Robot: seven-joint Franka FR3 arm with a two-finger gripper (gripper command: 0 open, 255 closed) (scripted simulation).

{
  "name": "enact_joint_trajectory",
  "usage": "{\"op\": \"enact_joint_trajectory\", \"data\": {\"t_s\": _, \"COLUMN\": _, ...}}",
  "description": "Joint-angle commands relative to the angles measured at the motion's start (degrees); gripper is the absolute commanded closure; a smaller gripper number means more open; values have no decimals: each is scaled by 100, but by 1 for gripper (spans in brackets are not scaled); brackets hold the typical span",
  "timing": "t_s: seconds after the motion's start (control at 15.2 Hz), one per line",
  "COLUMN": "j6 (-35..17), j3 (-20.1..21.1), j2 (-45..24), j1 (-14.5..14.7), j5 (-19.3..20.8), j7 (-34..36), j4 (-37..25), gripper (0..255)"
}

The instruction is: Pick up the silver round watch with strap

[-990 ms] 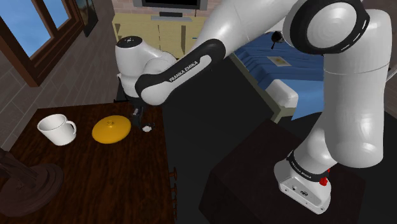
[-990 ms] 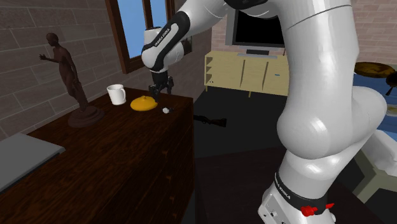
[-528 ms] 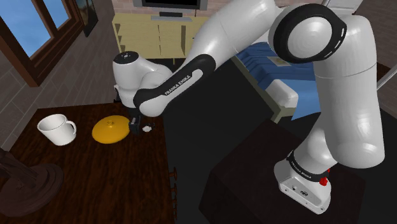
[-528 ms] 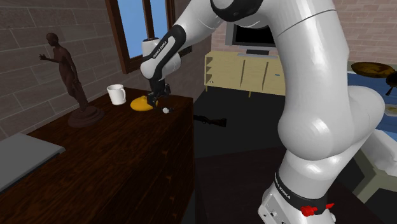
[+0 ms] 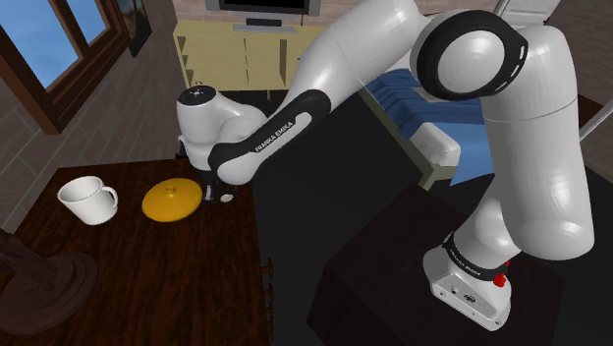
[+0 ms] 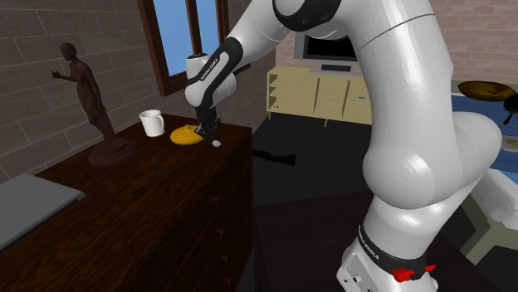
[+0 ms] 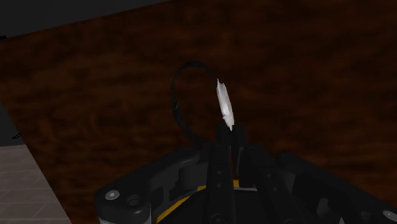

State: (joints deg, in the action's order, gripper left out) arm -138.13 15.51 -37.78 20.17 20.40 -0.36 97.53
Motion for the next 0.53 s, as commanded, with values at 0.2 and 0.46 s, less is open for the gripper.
{"op": "enact_joint_trajectory", "data": {"t_s": 0.2, "j6": -1, "j3": 0, "j2": -1, "j1": 0, "j5": 0, "j7": 0, "j4": -1, "gripper": 255}}
{"op": "enact_joint_trajectory", "data": {"t_s": 0.46, "j6": 146, "j3": 47, "j2": 145, "j1": -28, "j5": -58, "j7": -43, "j4": -3, "gripper": 255}}
